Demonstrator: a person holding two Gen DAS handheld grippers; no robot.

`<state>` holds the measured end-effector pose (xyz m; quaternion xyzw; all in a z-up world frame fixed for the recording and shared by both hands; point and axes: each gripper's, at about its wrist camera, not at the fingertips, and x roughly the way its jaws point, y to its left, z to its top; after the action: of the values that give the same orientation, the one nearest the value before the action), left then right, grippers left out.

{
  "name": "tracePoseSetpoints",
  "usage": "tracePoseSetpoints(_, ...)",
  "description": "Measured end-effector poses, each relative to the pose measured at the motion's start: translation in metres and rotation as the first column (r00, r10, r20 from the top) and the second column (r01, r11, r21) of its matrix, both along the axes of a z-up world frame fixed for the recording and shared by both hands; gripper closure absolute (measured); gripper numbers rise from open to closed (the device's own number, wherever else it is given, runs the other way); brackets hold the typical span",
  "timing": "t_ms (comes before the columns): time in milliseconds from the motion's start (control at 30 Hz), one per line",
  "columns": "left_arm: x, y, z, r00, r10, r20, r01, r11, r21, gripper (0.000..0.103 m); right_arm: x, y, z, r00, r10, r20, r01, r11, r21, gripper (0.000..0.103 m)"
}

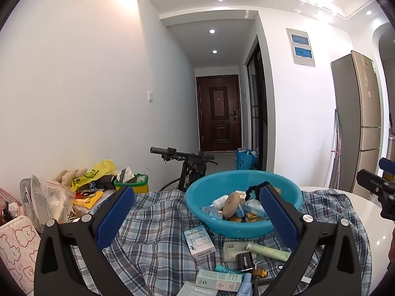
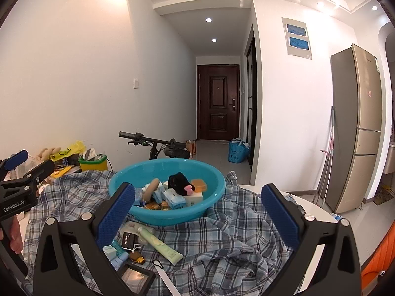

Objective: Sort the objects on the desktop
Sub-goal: 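Move both tools down toward the items on the plaid cloth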

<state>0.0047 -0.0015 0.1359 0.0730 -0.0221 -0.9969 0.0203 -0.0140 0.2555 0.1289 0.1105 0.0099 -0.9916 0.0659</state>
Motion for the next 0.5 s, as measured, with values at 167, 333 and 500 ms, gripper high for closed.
tracePoseSetpoints(167,0.009,-0.001,0.027,0.996,0.026,-0.082,-0.026,1.0,0.001,0.0,0.001,-0.004,0.031,0.998,0.001,-0.068,-0.001,1.0,0.007,0.001)
tracePoseSetpoints(333,0.009,-0.004,0.044,0.996,-0.001,-0.085,0.004,0.999,0.032,0.0,0.001,-0.008,0.044,0.996,0.0,-0.093,0.001,1.0,0.014,0.001)
tracePoseSetpoints(500,0.01,-0.001,0.052,0.996,-0.016,-0.085,0.018,1.0,0.017,0.0,0.001,-0.01,0.047,0.996,0.003,-0.093,-0.001,1.0,0.017,0.001)
